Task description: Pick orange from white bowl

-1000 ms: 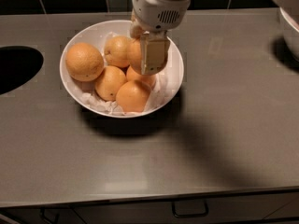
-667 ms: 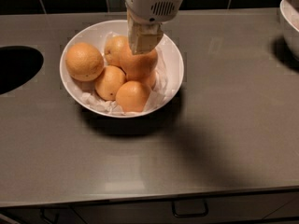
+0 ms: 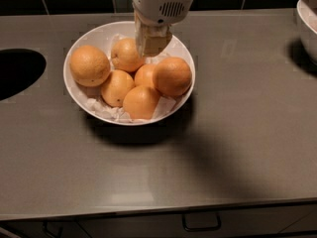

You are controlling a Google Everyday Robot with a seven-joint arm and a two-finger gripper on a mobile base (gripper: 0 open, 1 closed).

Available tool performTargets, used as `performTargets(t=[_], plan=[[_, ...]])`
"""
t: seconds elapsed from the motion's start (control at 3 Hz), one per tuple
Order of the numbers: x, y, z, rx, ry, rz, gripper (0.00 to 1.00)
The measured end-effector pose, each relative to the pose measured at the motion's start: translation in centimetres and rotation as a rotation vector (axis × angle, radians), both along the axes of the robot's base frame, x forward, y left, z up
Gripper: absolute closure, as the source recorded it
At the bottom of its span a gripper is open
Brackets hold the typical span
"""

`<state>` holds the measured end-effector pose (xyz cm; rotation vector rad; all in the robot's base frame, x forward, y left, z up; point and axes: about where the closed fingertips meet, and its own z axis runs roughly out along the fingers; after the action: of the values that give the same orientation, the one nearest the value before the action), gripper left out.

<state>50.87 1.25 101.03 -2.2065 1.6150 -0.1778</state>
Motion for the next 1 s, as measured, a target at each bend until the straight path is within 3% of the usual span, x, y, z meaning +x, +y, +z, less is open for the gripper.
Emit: performTargets(t=[0.67, 1.0], plan=[[0.00, 0.00, 0.00, 0.000, 0.000, 0.000, 0.35], [0.00, 0.00, 0.00, 0.000, 0.000, 0.000, 0.04]])
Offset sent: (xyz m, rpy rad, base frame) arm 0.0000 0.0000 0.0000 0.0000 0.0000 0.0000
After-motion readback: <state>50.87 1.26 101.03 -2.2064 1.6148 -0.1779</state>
